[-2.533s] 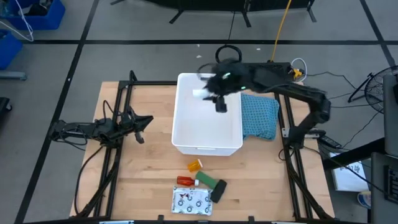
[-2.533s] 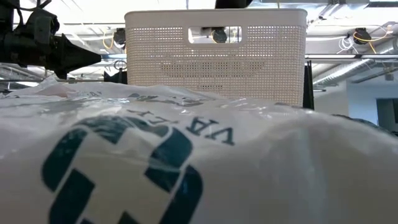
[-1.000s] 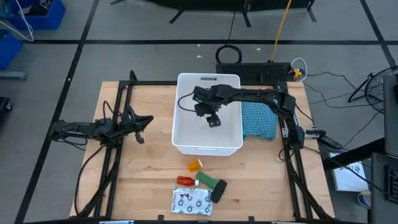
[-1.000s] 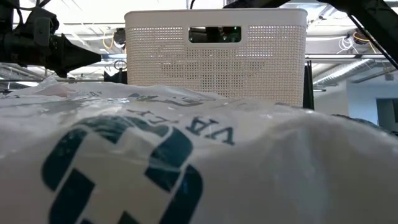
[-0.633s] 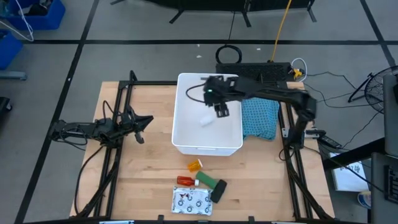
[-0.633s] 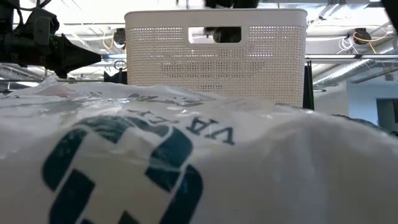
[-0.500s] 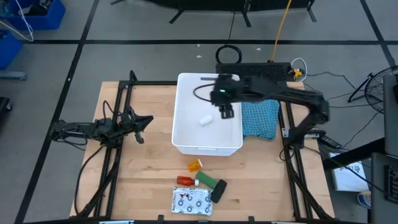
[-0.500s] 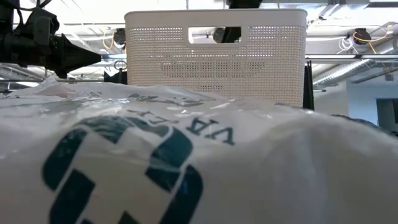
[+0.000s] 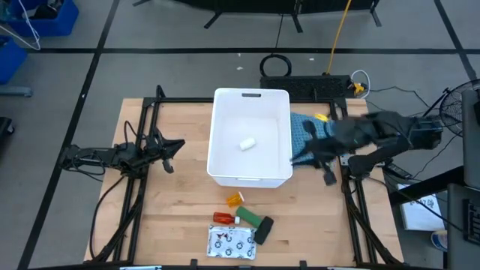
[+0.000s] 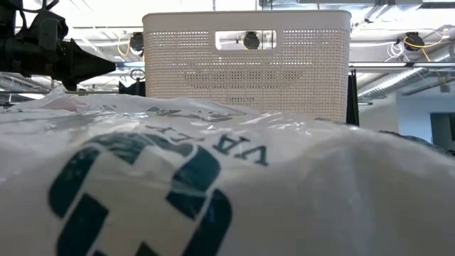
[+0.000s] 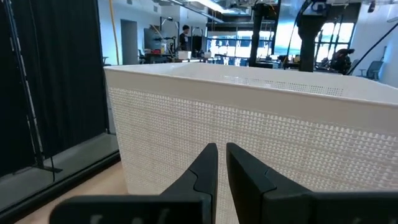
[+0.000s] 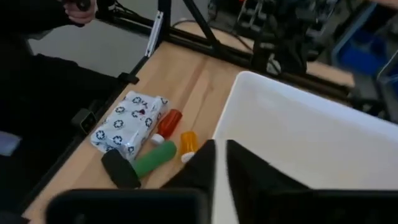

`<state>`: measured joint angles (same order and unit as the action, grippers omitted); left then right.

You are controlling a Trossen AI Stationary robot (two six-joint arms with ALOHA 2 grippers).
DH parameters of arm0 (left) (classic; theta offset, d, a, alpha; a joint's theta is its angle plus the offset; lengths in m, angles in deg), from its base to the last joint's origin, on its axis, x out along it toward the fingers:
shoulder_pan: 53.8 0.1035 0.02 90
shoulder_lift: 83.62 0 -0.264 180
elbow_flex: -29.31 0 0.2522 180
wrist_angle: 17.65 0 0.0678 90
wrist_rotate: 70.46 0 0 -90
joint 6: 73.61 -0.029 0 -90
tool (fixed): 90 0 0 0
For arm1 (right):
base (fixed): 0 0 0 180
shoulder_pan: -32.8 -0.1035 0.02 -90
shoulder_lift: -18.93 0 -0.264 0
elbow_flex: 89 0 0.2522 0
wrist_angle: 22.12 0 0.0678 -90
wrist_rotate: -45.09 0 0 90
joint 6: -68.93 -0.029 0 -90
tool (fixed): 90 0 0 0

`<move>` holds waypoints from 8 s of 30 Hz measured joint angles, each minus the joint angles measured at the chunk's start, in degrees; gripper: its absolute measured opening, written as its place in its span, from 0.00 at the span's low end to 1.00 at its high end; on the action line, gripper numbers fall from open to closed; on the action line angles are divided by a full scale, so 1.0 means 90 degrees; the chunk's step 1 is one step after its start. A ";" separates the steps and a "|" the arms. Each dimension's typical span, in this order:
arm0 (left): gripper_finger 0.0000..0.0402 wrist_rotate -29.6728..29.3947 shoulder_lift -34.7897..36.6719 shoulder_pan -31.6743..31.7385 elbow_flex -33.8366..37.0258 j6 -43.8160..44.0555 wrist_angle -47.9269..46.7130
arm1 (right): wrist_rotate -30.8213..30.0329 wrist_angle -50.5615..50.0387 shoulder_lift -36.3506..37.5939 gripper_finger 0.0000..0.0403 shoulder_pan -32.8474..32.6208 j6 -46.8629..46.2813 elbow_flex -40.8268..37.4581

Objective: Pick & place medical supplies in basket/bin
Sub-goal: Put the white pill bottle into the white bin, then adjust the white bin on the table, then put the white mailer bag into the white bin

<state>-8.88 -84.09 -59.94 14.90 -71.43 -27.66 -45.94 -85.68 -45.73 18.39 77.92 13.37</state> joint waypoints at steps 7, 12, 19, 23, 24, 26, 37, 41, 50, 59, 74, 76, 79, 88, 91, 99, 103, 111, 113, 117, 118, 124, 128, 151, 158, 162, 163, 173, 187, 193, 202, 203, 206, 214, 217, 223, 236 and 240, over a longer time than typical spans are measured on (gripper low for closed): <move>0.09 0.0005 0.0000 0.0000 0.0000 0.0165 -0.0005 | -0.0714 0.1866 0.1684 0.02 -0.0706 -0.0019 -0.2609; 0.09 0.0102 0.0000 0.0000 0.0000 0.0295 -0.0010 | -0.0735 0.3090 0.3181 0.01 -0.0641 0.0086 -0.4373; 0.09 0.0132 0.0000 -0.0001 0.0000 0.0181 -0.0015 | -0.0710 0.4264 0.5219 0.00 -0.0178 0.0031 -0.6227; 0.09 0.0131 0.0000 -0.0002 0.0000 0.0077 -0.0017 | -0.0706 0.4901 0.5684 0.00 -0.0041 -0.0027 -0.7045; 0.09 0.0131 0.0000 -0.0002 0.0000 0.0072 -0.0017 | -0.0701 0.5008 0.5729 0.00 -0.0018 -0.0038 -0.7216; 0.09 0.0131 0.0000 -0.0002 0.0000 0.0033 -0.0015 | -0.0671 0.5118 0.5783 0.00 0.0030 -0.0085 -0.7545; 0.09 0.0102 0.0000 -0.0001 0.0000 -0.0407 -0.0017 | 0.0271 0.6290 0.6122 0.00 0.0267 -0.0449 -0.8667; 0.09 0.0101 0.0000 0.0000 0.0000 -0.0471 -0.0017 | 0.0288 0.6950 0.6139 0.00 0.0265 -0.0451 -0.8988; 0.09 0.0102 0.0000 -0.0002 0.0000 -0.0450 -0.0015 | 0.0276 0.7790 0.6143 0.00 0.0265 -0.0271 -0.9406; 0.09 0.0102 0.0000 -0.0001 0.0000 -0.0523 -0.0015 | 0.0275 0.7756 0.6140 0.00 0.0265 -0.0260 -0.9449; 0.09 0.0302 0.0000 0.0000 0.0000 -0.0026 -0.0018 | -0.0083 0.7752 0.6139 0.00 0.0265 -0.0233 -0.9465; 0.09 0.0436 -0.0002 0.0001 0.0000 -0.0004 -0.0025 | -0.0078 0.7752 0.6139 0.00 0.0265 -0.0233 -0.9467; 0.09 0.0548 0.0000 0.0001 0.0000 -0.0017 -0.0029 | -0.0078 0.7755 0.6139 0.00 0.0265 -0.0233 -0.9470; 0.09 0.0517 0.0000 0.0001 0.0000 -0.0112 -0.0032 | -0.0076 0.7778 0.6139 0.00 0.0265 -0.0233 -0.9470; 0.09 0.0517 0.0000 0.0000 0.0000 -0.0110 -0.0032 | -0.0076 0.7786 0.6139 0.00 0.0265 -0.0233 -0.9470; 0.09 0.1151 -0.0515 -0.0022 -0.0152 0.0477 -0.0270 | -0.0549 0.7942 0.6134 0.00 0.0263 -0.0214 -0.9472; 0.09 0.1169 -0.1679 -0.0280 -0.0635 0.0448 -0.0066 | -0.0566 0.8024 0.6136 0.00 0.0265 -0.0206 -0.9472; 0.09 0.0552 -0.4780 -0.1283 -0.2024 -0.0041 0.0326 | -0.0554 0.7983 0.6134 0.00 0.0265 -0.0090 -0.9477; 0.09 0.0375 -0.5468 -0.1558 -0.2457 -0.0343 0.0313 | -0.0552 0.7980 0.6134 0.00 0.0265 -0.0106 -0.9477; 0.09 -0.0823 -0.6487 -0.2058 -0.3301 -0.0643 0.0184 | -0.0550 0.7981 0.6136 0.00 0.0265 -0.0258 -0.9477; 0.09 -0.1186 -0.6656 -0.2160 -0.3489 -0.0645 0.0102 | -0.0548 0.7981 0.6134 0.00 0.0265 -0.0268 -0.9477; 0.09 -0.2070 -0.7139 -0.2691 -0.4196 -0.0880 -0.0106 | -0.0547 0.7980 0.6134 0.00 0.0264 -0.0266 -0.9477; 0.09 -0.2530 -0.7121 -0.2868 -0.4319 -0.0966 -0.0111 | -0.0547 0.7980 0.6134 0.00 0.0263 -0.0264 -0.9477; 0.09 -0.4135 -0.6528 -0.3857 -0.4102 -0.0388 -0.1332 | -0.1186 0.8454 0.5633 0.00 0.0253 -0.0397 -0.9265; 0.09 -0.4350 -0.5493 -0.3284 -0.3081 0.0453 -0.1310 | -0.0970 0.7508 0.5324 0.00 0.0046 -0.0171 -0.8415; 0.09 -0.4240 -0.4648 -0.3030 -0.2571 0.0760 -0.1223 | -0.2034 0.6086 0.4974 0.00 -0.0129 -0.0223 -0.7446; 0.09 -0.4170 -0.4475 -0.2956 -0.2448 0.0845 -0.1222 | -0.2310 0.5554 0.4883 0.00 -0.0166 -0.0390 -0.7130; 0.09 -0.3013 -0.3818 -0.2249 -0.1855 0.1351 -0.1192 | -0.3176 0.1427 0.3617 0.00 -0.0216 -0.3397 -0.5462; 0.09 -0.2781 -0.3820 -0.2219 -0.1855 0.1232 -0.0908 | -0.2183 0.2909 0.2101 0.00 -0.0213 -0.3076 -0.6055; 0.09 -0.2837 -0.3820 -0.2219 -0.1855 0.0982 -0.0876 | -0.1821 0.3335 0.1966 0.00 -0.0214 -0.2490 -0.6054; 0.09 -0.2842 -0.3820 -0.2219 -0.1855 0.0975 -0.0908 | -0.2201 0.3227 0.2066 0.00 -0.0209 -0.2336 -0.6053; 0.09 -0.2844 -0.3820 -0.2219 -0.1855 0.0971 -0.0906 | -0.2185 0.3139 0.2140 0.00 -0.0204 -0.2235 -0.6053; 0.09 -0.2841 -0.3820 -0.2219 -0.1855 0.0886 -0.0931 | -0.1909 0.2776 0.2544 0.00 -0.0219 -0.1910 -0.6053; 0.09 -0.2836 -0.3820 -0.2219 -0.1855 0.0708 -0.0969 | -0.1383 0.2975 0.4195 0.00 -0.0213 -0.1221 -0.6216; 0.09 -0.2598 -0.3820 -0.2219 -0.1855 0.0624 -0.0968 | -0.1259 0.4149 0.4676 0.00 -0.0216 -0.1054 -0.6676; 0.09 -0.2452 -0.3820 -0.2219 -0.1855 0.0534 -0.0964 | -0.1364 0.6229 0.5117 0.00 -0.0211 -0.0103 -0.8074; 0.09 -0.2681 -0.3820 -0.2219 -0.1855 -0.0198 -0.0014 | -0.1356 0.6400 0.5683 0.00 -0.0187 0.0578 -0.8253; 0.09 -0.2661 -0.3820 -0.2225 -0.1855 -0.0164 -0.0004 | -0.1353 0.6392 0.5682 0.00 -0.0187 0.0559 -0.8253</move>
<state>-32.83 -118.47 -79.96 -1.80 -72.90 -27.69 -58.12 -28.16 5.41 16.71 82.96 -60.91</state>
